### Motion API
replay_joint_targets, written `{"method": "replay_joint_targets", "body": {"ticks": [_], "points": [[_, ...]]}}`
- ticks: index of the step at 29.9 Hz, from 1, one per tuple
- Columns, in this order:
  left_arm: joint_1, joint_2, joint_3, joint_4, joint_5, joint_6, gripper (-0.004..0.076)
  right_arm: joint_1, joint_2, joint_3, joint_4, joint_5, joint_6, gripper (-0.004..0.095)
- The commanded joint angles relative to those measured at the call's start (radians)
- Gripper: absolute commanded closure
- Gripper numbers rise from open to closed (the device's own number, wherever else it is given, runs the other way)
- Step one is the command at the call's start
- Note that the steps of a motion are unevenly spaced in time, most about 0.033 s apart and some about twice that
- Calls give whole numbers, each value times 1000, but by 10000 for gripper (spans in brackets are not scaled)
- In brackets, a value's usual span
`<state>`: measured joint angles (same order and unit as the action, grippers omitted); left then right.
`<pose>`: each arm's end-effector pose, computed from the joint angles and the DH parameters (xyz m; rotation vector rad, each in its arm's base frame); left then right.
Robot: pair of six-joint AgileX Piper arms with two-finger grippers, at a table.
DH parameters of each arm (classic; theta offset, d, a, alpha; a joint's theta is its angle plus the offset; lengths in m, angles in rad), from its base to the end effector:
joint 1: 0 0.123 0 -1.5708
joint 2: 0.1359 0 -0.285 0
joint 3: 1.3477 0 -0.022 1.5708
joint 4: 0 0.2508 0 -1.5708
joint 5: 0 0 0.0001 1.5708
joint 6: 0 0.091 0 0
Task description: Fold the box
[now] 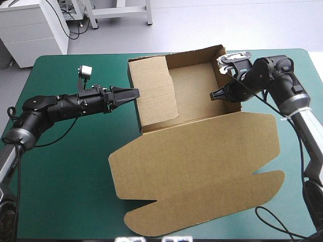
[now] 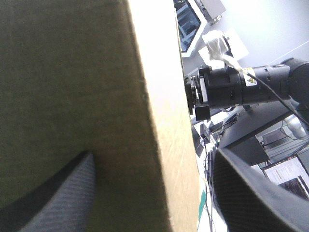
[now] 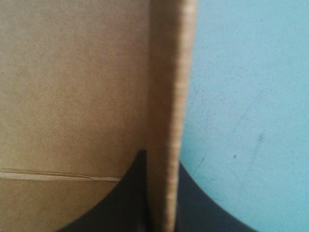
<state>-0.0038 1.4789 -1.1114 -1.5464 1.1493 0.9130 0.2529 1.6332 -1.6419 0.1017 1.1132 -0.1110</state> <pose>0.2944 -0.0842 0.3473 0.2627 1.9491 -1.4808 0.3381 0.0960 0.3713 -0.4446 2.5525 0.1867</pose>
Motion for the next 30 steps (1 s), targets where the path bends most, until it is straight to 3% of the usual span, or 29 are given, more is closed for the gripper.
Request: {"method": "replay_joint_targets", "body": {"ticks": [1,4,8,15,19,22,30], "points": [[-5,-40,-32,-97,28,13,229,4,-40,-30,38,-31,1,920],[-5,-47,-33,-56,-19,-20,229,4,-40,-30,38,-29,1,920],[-44,-85,-47,54,-201,-152,229,4,-40,-30,38,-24,7,920],[-233,-100,-211,650,-363,-704,229,4,-40,-30,42,-24,9,919],[-319,-100,-259,1084,-367,-1114,229,4,-44,-30,42,-43,14,920],[-358,-100,-259,1269,-344,-1301,229,6,-47,-34,61,-47,15,920],[-442,-100,-259,1333,-359,-1442,229,79,-47,-85,41,-76,17,919]]}}
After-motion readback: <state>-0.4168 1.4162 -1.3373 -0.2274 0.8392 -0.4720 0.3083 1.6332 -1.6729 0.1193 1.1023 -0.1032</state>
